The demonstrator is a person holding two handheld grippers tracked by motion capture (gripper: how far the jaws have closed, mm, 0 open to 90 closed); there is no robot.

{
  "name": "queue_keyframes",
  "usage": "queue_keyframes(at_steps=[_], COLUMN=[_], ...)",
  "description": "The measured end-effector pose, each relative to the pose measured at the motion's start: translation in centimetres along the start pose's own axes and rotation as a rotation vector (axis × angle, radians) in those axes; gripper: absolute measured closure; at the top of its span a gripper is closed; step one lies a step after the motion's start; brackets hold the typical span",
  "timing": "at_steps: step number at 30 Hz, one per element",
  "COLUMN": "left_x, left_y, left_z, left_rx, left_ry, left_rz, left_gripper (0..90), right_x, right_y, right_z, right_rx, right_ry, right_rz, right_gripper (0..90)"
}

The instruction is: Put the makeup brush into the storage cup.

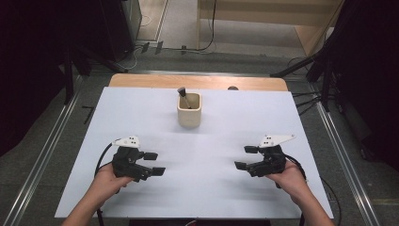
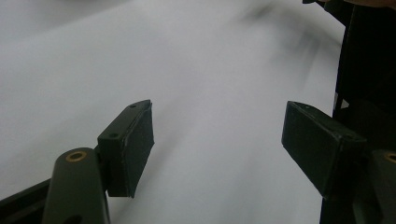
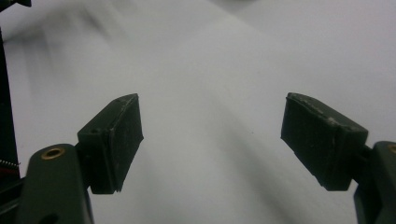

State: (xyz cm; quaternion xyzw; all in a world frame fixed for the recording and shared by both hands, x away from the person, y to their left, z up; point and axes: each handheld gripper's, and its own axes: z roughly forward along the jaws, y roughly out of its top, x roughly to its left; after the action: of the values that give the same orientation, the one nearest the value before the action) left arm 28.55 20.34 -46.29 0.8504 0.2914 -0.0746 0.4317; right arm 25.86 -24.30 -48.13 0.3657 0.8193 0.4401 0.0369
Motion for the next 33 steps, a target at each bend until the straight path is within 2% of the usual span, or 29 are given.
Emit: queue_keyframes(at_steps=[33], left_x=[-0.05], left_y=[-0.01], left_z=[0.32], left_rx=[0.017], left_ry=[0.003], left_rz=[0.002], left_gripper=[25.7], right_x=[-0.26], right_y=[-0.01], right_z=[0.50], right_rx=[0.021], right_ry=[-0.006], right_rz=[0.007], right_gripper=[21.8])
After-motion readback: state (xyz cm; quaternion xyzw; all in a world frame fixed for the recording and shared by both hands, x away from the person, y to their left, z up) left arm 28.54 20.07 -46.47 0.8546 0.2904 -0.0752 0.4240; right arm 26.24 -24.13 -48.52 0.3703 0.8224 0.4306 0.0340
